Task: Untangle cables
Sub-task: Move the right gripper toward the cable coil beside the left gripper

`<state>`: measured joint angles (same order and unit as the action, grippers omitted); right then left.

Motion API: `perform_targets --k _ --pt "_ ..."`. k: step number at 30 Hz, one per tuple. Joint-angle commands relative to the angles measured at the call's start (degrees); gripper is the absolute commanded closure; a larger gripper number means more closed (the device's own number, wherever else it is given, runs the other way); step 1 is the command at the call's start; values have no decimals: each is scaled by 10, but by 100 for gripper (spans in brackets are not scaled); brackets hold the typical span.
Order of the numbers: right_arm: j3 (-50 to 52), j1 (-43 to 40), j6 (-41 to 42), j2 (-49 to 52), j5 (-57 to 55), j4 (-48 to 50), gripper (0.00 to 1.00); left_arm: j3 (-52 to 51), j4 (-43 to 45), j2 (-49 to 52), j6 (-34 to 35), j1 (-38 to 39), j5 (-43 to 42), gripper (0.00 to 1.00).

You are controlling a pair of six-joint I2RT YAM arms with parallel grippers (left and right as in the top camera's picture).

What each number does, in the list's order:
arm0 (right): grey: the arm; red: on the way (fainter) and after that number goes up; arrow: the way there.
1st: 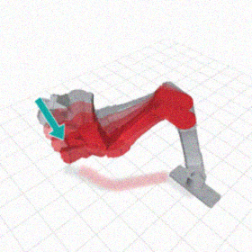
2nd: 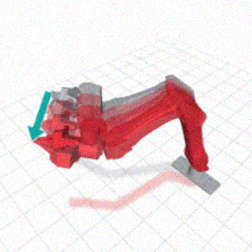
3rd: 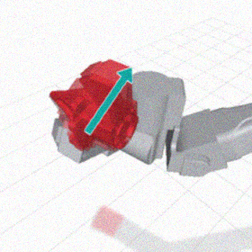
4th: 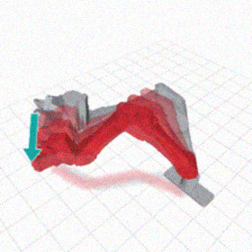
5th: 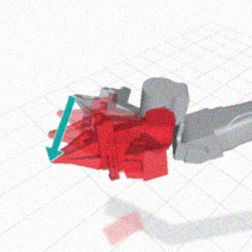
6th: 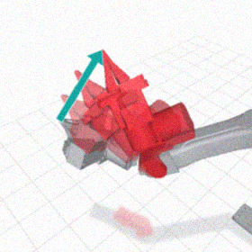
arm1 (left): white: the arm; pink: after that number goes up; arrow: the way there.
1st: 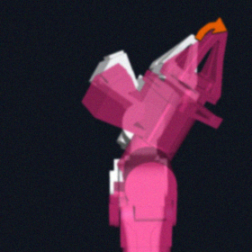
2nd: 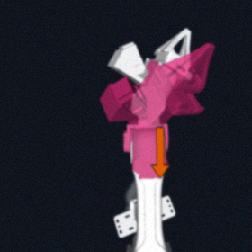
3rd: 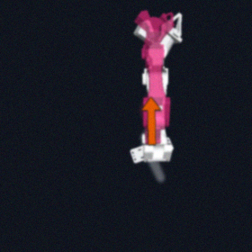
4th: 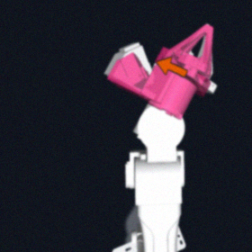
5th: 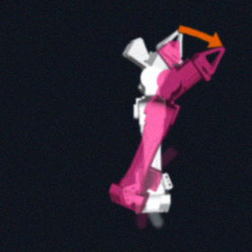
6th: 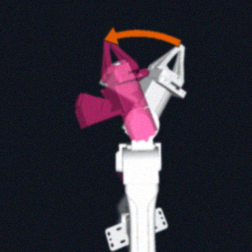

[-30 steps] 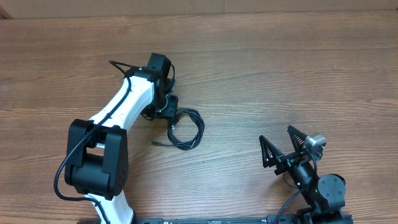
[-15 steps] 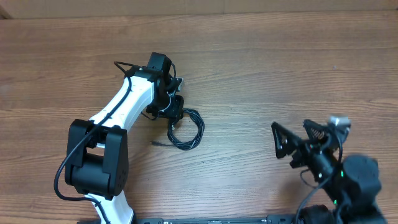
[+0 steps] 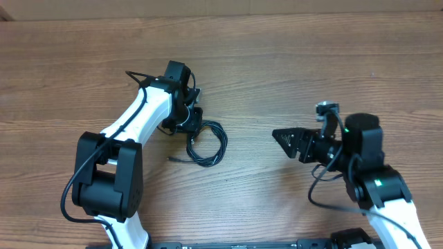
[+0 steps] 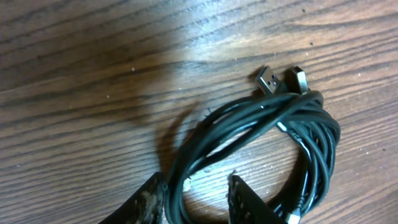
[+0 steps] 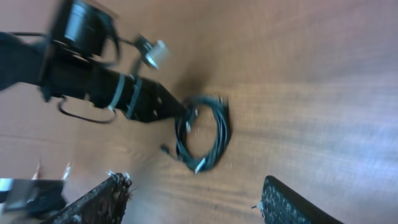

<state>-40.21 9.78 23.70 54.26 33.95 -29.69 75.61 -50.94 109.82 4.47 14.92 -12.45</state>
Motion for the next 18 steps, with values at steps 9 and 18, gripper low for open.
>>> perform_targets --k 9,18 --pt "-13 76 79 203 12 36 27 -24 30 5 13 5 6 67" --pt "-13 93 100 258 -12 47 25 -24 33 5 13 5 6 68"
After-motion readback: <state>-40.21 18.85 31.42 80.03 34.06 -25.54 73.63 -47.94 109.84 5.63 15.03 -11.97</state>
